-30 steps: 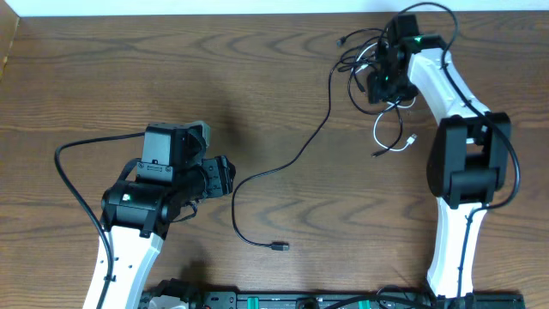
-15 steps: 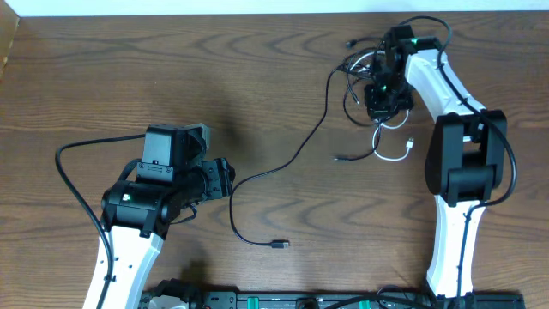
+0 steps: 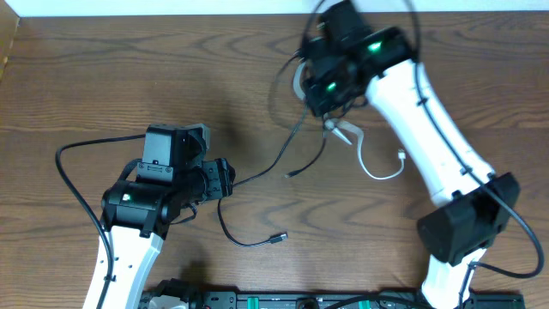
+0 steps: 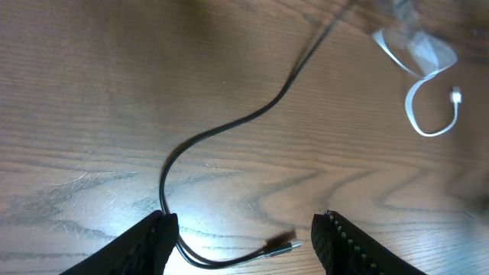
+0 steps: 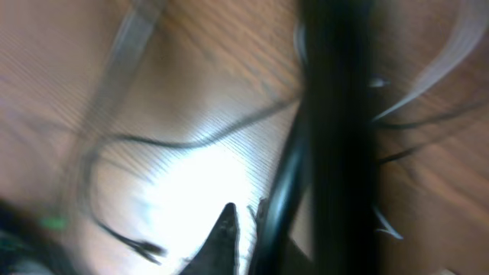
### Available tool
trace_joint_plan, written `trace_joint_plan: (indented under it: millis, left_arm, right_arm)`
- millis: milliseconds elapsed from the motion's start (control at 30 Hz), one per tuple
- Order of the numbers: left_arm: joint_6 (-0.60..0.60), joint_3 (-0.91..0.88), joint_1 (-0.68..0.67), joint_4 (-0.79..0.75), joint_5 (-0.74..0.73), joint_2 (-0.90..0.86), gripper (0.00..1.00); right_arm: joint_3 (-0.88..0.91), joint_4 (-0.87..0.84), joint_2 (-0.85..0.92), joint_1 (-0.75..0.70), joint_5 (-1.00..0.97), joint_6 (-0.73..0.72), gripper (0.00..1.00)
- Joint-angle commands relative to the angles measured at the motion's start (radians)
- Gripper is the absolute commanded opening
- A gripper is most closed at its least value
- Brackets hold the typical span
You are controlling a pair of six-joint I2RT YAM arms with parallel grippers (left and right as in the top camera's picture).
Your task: Untangle cables
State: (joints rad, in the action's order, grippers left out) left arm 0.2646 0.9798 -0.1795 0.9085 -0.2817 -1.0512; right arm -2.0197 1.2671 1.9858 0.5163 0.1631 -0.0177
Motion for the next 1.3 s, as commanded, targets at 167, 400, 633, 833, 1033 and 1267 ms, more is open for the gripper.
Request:
trace_joint_plan:
  millis: [167,400,633,833,1033,1267]
  left_arm:
    - [-0.039,0.004,0.003,0.011,0.010,0.000,0.62]
    - [-0.044,0.004,0.003,0.010,0.010,0.000,0.63]
    - [-0.043,0.004,0.003,0.010,0.010,0.000,0.63]
    - [-0.051,0.004,0.003,0.010,0.010,0.000,0.63]
    - [-0.055,0.004,0.003,0.011,0.010,0.000,0.63]
    - [-0.055,0.004,0.003,0.011,0.010,0.000,0.63]
  right_arm:
    - [0.006,0.079,0.033,0.020,-0.494,-0.242,0.99]
    - [0.011,0.091,0.043,-0.097,-0.346,-0.286,0.99]
    - [0.122,0.117,0.076,-0.117,-0.108,-0.317,0.98]
    - [0.257,0.136,0.076,-0.068,-0.100,-0.189,0.87]
    - [0.326,0.085,0.076,0.002,-0.104,-0.022,0.64]
    - [0.452,-0.194,0.076,0.042,-0.197,0.031,0.48]
